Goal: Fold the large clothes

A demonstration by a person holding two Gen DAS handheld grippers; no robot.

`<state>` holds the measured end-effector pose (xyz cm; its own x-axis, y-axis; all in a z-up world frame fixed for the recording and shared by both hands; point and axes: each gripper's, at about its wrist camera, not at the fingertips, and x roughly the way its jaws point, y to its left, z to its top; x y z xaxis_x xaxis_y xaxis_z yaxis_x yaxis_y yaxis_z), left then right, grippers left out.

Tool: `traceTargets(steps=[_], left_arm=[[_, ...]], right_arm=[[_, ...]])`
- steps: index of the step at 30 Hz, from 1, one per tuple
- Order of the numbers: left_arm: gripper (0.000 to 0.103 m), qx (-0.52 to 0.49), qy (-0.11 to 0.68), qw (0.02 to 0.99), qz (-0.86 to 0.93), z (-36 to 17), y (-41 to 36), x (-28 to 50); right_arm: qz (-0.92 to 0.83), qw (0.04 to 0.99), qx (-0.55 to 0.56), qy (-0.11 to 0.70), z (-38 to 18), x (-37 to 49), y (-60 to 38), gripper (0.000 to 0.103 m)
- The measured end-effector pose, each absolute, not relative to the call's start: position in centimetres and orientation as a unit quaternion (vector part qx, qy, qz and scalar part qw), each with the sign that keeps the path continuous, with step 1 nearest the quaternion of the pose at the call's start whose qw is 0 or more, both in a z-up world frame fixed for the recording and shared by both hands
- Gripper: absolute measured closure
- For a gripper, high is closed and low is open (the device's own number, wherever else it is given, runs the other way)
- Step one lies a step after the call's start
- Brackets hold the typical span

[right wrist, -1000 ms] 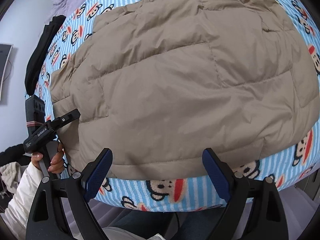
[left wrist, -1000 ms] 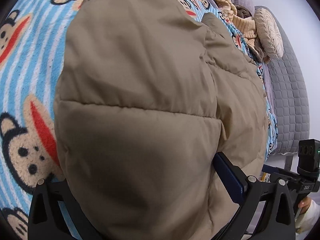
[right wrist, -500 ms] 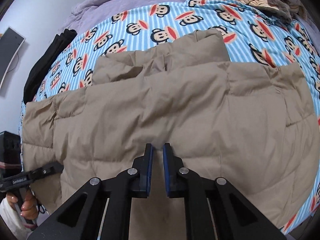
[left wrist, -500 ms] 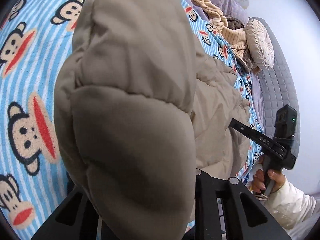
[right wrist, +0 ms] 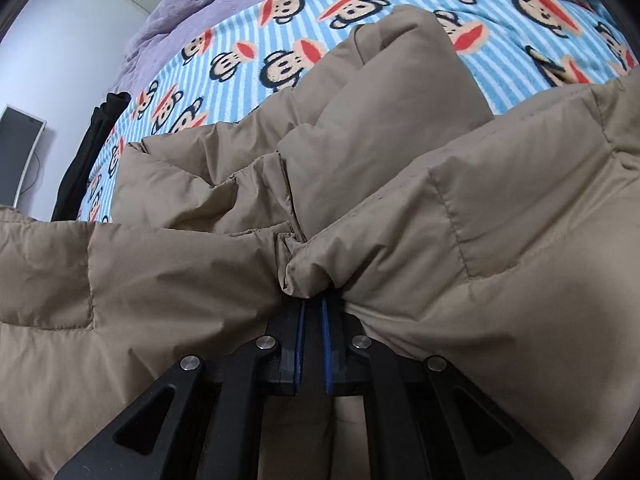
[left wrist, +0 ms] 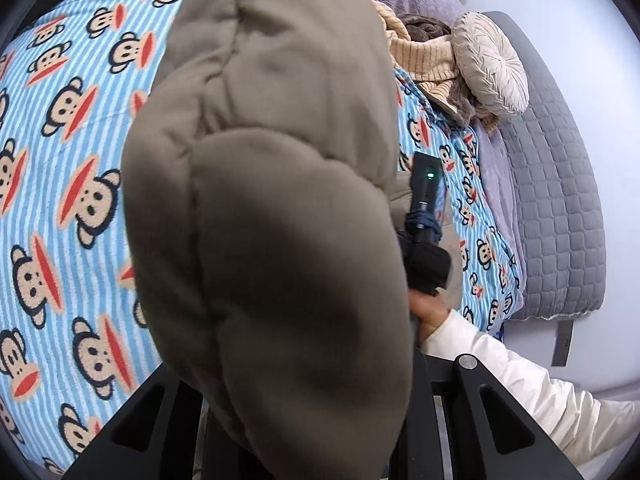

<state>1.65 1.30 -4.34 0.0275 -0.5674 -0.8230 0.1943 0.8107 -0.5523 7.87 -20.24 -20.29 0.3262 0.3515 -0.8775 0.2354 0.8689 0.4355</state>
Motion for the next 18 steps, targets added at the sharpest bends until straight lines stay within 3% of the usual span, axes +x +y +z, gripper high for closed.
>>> traceTargets(steps=[6,8,11,12,13,15,18], left_arm=[[0.076,-0.113,0.644,0.700,-0.287,-2.4,-6.2,1.3],[0.072,-0.108,0.646,0.696,-0.295,-2.0,-8.2,1.2],[0.072,-0.090,0.649,0.692,-0.303,-1.7,-11.1,0.8],[0.067,-0.084,0.650,0.689,-0.310,-1.7,-12.2,0.8],[0.054,-0.086,0.651,0.683,-0.320,-1.8,-12.9,0.8],[0.038,-0.090,0.660,0.666,-0.336,-2.5,-15.6,0.7],[0.020,-0.086,0.671,0.629,-0.384,-3.7,-19.1,0.9]], right_arm=[[0.070,0.744,0.311,0.587,-20.8,8.3,-22.2,0.097],[0.074,0.735,0.336,0.584,-19.9,7.6,-23.7,0.097],[0.075,0.744,0.352,0.564,-17.7,4.9,-26.7,0.092],[0.070,0.746,0.358,0.557,-17.1,3.7,-27.8,0.092],[0.064,0.747,0.367,0.551,-16.7,2.4,-28.9,0.092],[0.049,0.745,0.384,0.543,-16.2,-0.1,-30.7,0.092],[0.022,0.739,0.414,0.531,-16.1,-4.3,-33.3,0.092]])
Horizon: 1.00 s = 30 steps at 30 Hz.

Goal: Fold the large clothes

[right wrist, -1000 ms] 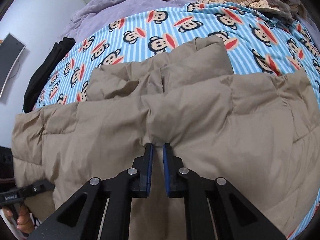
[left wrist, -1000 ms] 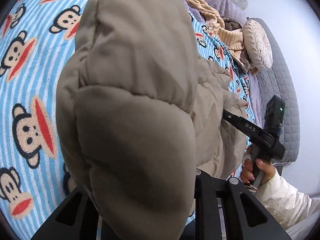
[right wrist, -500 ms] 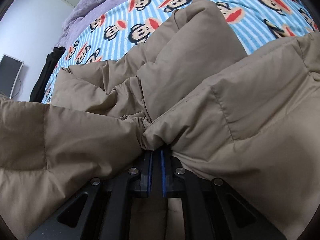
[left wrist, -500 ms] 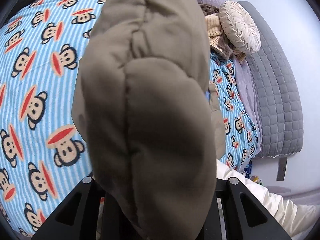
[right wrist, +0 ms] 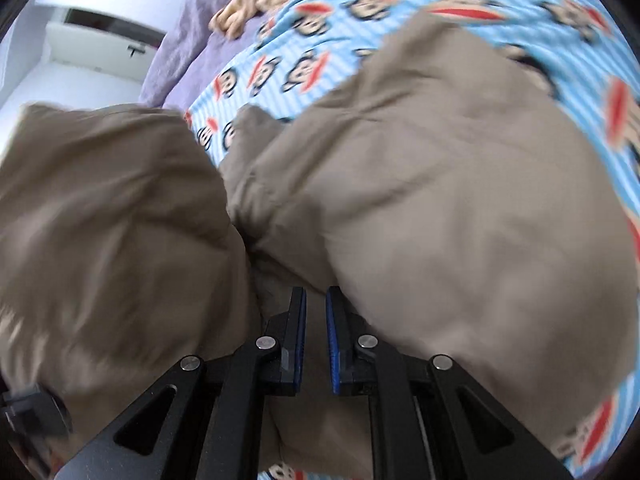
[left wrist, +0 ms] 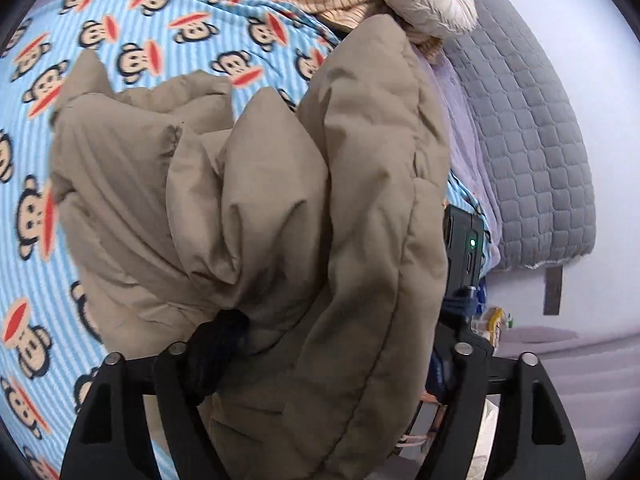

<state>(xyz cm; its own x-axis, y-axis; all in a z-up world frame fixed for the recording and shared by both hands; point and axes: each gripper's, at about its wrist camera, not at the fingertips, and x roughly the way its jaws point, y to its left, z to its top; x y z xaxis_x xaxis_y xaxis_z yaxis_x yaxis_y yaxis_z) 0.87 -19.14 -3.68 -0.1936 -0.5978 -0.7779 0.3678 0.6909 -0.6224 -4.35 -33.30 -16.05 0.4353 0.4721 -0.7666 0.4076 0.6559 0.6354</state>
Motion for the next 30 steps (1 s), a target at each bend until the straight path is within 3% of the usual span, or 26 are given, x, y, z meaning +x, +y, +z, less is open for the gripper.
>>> traceTargets(steps=[9,10,12,13,14,22,27,28,30], left_arm=[[0.020,-0.052,0.687,0.565,-0.454,-9.9,-24.4,1.6],[0.020,-0.051,0.687,0.568,-0.451,-10.1,-24.6,1.5],[0.020,-0.049,0.685,0.574,-0.446,-10.8,-24.7,1.9],[0.020,-0.045,0.682,0.579,-0.444,-11.0,-24.8,1.4],[0.020,-0.041,0.680,0.583,-0.442,-11.2,-25.1,1.4],[0.020,-0.006,0.649,0.630,-0.426,-10.6,-26.4,1.4],[0.020,0.043,0.579,0.697,-0.420,-6.7,-25.1,0.6],[0.020,0.050,0.559,0.718,-0.412,-5.9,-24.3,0.7],[0.020,0.060,0.523,0.762,-0.379,-4.6,-22.3,1.2]], right_arm=[[-0.016,0.724,0.453,0.521,-15.5,-12.6,-36.3,0.091],[-0.017,0.724,0.452,0.520,-15.2,-13.2,-36.4,0.083],[-0.021,0.728,0.453,0.515,-14.3,-14.5,-36.5,0.046],[-0.023,0.732,0.454,0.506,-13.7,-15.4,-36.5,0.022],[-0.020,0.739,0.458,0.494,-12.8,-16.2,-36.4,0.017],[0.086,0.763,0.409,0.494,-8.8,-16.9,-33.3,0.015],[0.030,0.785,0.329,0.524,-9.4,-13.4,-30.8,0.015],[0.010,0.788,0.322,0.525,-9.4,-13.3,-31.0,0.019],[-0.016,0.792,0.317,0.522,-9.8,-13.0,-31.5,0.052]])
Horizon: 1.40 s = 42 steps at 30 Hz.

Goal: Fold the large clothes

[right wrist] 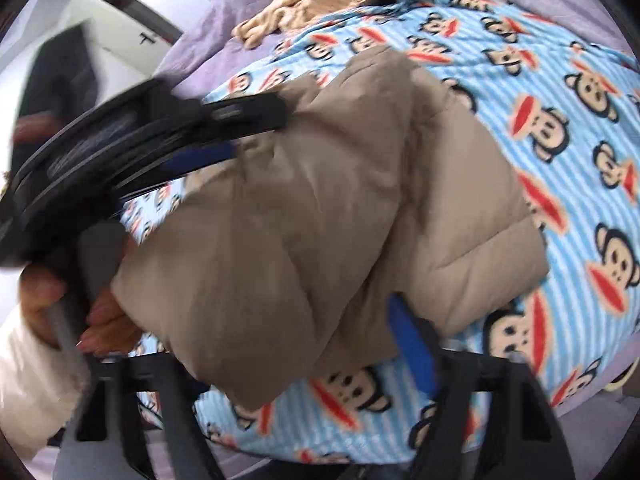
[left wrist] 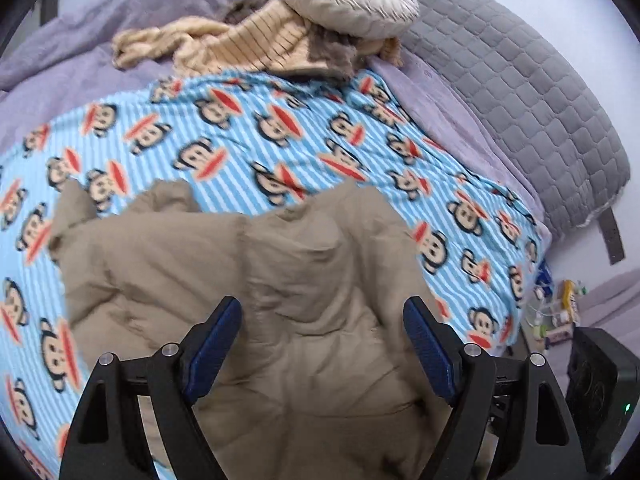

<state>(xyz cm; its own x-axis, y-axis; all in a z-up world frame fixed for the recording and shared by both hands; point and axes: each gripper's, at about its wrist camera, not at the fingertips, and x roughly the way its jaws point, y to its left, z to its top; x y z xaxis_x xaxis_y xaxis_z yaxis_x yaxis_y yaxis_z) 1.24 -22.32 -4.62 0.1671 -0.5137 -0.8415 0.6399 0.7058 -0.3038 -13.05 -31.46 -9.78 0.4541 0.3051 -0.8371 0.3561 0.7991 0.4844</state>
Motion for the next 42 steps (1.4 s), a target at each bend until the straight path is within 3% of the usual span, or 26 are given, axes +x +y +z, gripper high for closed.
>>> traceTargets(steps=[1,2,9,16,19,21,23,24,32,42], left_arm=[[0.020,0.064,0.509,0.781,-0.356,-4.2,-21.2,1.7],[0.020,0.065,0.498,0.798,-0.334,-4.2,-20.0,2.3],[0.020,0.082,0.518,0.818,-0.236,-9.7,-16.4,7.3],[0.020,0.097,0.495,0.827,-0.247,-10.9,-22.1,6.7],[0.020,0.115,0.488,0.826,-0.256,-11.3,-24.9,6.1],[0.020,0.131,0.485,0.826,-0.256,-11.6,-26.3,5.8],[0.020,0.144,0.484,0.825,-0.253,-11.9,-27.0,5.6],[0.020,0.144,0.486,0.825,-0.251,-12.0,-27.0,5.6],[0.017,0.139,0.491,0.823,-0.248,-12.5,-26.8,6.0],[0.017,0.140,0.491,0.824,-0.246,-12.6,-26.8,5.9]], right_arm=[[-0.022,0.789,0.320,0.524,-10.0,-12.9,-31.5,0.081],[-0.035,0.788,0.321,0.524,-10.2,-12.7,-32.1,0.084],[-0.047,0.802,0.321,0.501,-9.9,-14.5,-34.2,0.088],[-0.081,0.787,0.348,0.503,-11.8,-16.2,-36.6,0.087],[-0.097,0.770,0.371,0.509,-13.8,-17.0,-38.4,0.086],[-0.098,0.754,0.391,0.518,-15.2,-17.1,-39.7,0.075],[-0.107,0.734,0.413,0.529,-15.6,-17.7,-41.3,0.052],[-0.113,0.733,0.415,0.527,-15.1,-18.0,-42.0,0.049],[-0.121,0.798,0.381,0.451,-7.9,-17.5,-47.0,0.048],[-0.031,0.770,0.392,0.502,-13.6,-3.4,-45.1,0.048]])
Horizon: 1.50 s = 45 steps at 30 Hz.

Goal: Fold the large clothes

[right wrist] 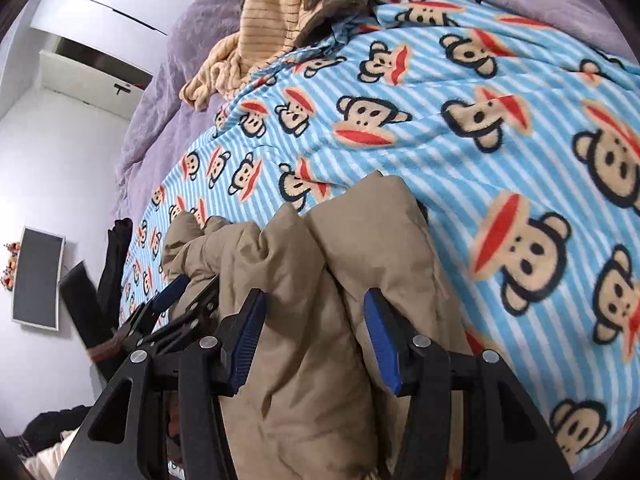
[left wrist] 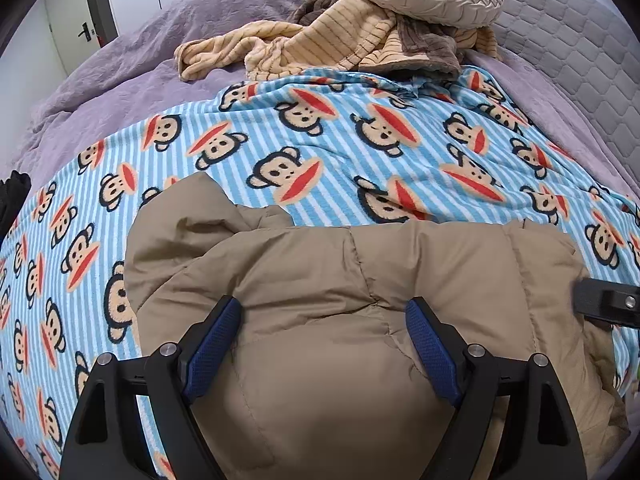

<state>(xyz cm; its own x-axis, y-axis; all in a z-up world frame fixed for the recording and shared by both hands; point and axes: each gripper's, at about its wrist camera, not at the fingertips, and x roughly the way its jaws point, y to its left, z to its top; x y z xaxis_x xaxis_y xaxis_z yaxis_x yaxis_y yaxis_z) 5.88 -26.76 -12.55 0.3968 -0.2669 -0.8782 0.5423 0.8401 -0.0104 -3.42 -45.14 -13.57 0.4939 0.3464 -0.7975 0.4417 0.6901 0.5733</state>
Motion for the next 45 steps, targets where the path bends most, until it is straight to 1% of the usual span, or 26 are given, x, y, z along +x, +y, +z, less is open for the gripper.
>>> traceTargets(steps=[1,2,3,6,11,14,19,22,26,27,28,33,35,36,37,39,42,45], left_arm=[[0.017,0.140,0.492,0.824,-0.243,-12.6,-26.8,5.9],[0.017,0.140,0.492,0.824,-0.241,-12.6,-26.8,6.0],[0.017,0.140,0.493,0.825,-0.240,-12.6,-26.8,6.0],[0.017,0.149,0.492,0.824,-0.240,-12.6,-27.4,5.6],[0.017,0.173,0.489,0.820,-0.240,-12.7,-28.7,4.6],[0.017,0.161,0.507,0.814,-0.235,-11.9,-28.3,4.5],[0.017,0.131,0.520,0.813,-0.228,-9.2,-24.7,2.5],[0.017,0.104,0.541,0.806,-0.217,-8.5,-21.6,0.4],[0.017,0.072,0.590,0.776,-0.210,-10.2,-17.7,-2.6],[0.017,0.068,0.599,0.770,-0.208,-10.8,-17.1,-3.2],[0.017,0.062,0.608,0.765,-0.206,-11.4,-16.5,-3.9],[0.017,0.039,0.613,0.761,-0.208,-12.6,-15.5,-5.5],[0.013,0.037,0.613,0.761,-0.210,-12.8,-15.4,-5.5],[0.008,0.042,0.614,0.761,-0.205,-12.9,-15.3,-5.4],[0.008,0.044,0.614,0.761,-0.203,-12.8,-15.2,-5.4],[0.008,0.042,0.614,0.762,-0.204,-12.7,-14.9,-5.4],[0.008,0.039,0.618,0.758,-0.207,-12.6,-14.5,-5.5],[0.008,0.051,0.616,0.757,-0.211,-12.3,-14.4,-5.7]], right_arm=[[-0.040,0.768,0.386,0.509,-14.2,-2.7,-45.2,0.058],[-0.048,0.767,0.374,0.519,-14.7,-2.2,-45.2,0.081],[-0.054,0.767,0.360,0.529,-15.0,-2.1,-45.1,0.086],[-0.066,0.760,0.338,0.550,-16.3,-2.7,-45.2,0.092],[-0.068,0.748,0.346,0.562,-18.7,-4.2,-45.8,0.092],[-0.066,0.743,0.358,0.561,-19.3,-4.2,-45.8,0.092],[-0.052,0.744,0.351,0.565,-19.2,-4.2,-45.7,0.092],[-0.044,0.741,0.357,0.567,-19.3,-4.2,-45.9,0.092],[-0.039,0.738,0.361,0.569,-18.9,-4.9,-46.1,0.091],[-0.036,0.738,0.359,0.569,-18.4,-5.0,-46.0,0.090],[-0.033,0.740,0.357,0.569,-17.9,-5.3,-45.8,0.087],[-0.018,0.756,0.315,0.574,-14.4,-8.3,-44.0,0.087],[-0.018,0.767,0.295,0.569,-12.7,-10.4,-43.0,0.087],[-0.019,0.771,0.291,0.566,-12.2,-11.3,-42.7,0.087],[-0.022,0.775,0.285,0.563,-11.7,-12.4,-42.2,0.086],[-0.030,0.772,0.268,0.575,-11.9,-13.8,-41.4,0.086],[-0.055,0.745,0.279,0.603,-13.9,-15.2,-40.9,0.086],[-0.073,0.739,0.286,0.605,-14.6,-15.7,-40.6,0.086]])
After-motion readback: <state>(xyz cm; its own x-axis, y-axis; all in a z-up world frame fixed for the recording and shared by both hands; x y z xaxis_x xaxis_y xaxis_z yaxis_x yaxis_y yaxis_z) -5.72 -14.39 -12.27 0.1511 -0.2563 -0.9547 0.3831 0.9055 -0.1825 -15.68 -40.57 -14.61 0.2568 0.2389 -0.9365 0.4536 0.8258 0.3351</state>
